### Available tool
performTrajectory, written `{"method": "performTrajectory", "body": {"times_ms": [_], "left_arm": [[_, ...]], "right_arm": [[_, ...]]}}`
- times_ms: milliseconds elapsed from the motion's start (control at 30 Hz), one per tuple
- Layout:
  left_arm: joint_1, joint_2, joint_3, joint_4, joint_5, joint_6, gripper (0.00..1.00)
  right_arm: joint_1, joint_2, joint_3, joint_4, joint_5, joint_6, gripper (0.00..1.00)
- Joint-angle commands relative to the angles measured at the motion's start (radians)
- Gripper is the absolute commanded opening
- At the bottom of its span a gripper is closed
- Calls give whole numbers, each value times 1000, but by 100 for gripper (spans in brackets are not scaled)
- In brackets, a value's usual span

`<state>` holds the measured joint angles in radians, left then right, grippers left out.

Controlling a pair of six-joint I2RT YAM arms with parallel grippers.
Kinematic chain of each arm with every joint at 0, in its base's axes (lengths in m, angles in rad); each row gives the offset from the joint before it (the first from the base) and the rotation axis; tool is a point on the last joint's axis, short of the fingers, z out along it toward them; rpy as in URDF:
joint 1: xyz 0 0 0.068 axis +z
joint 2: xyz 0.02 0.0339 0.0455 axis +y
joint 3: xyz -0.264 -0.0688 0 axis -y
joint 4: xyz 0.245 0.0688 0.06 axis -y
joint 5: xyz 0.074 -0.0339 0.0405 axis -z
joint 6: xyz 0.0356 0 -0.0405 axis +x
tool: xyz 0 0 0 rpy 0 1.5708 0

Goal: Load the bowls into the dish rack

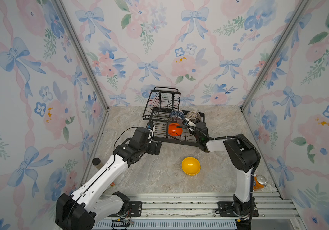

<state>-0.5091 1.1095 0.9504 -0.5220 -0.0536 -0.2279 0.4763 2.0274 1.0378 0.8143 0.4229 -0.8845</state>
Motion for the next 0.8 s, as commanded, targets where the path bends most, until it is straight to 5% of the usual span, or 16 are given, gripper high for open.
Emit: {"method": "performTrajectory", "body": {"times_ms": [0, 133, 267, 767], "left_arm": [[9, -22, -16, 0, 10, 15, 98], [10, -30, -21, -1, 9, 13, 98], [12, -39, -27, -1, 9, 13, 98], [13, -57, -41, 1, 7, 8, 98]], "right_arm": [[12, -61, -12, -30, 0, 23, 68], [16, -86, -18, -44, -6, 37, 90], [21, -106, -26, -55, -6, 42, 100], [39, -208, -56, -126, 33, 75, 97]]}}
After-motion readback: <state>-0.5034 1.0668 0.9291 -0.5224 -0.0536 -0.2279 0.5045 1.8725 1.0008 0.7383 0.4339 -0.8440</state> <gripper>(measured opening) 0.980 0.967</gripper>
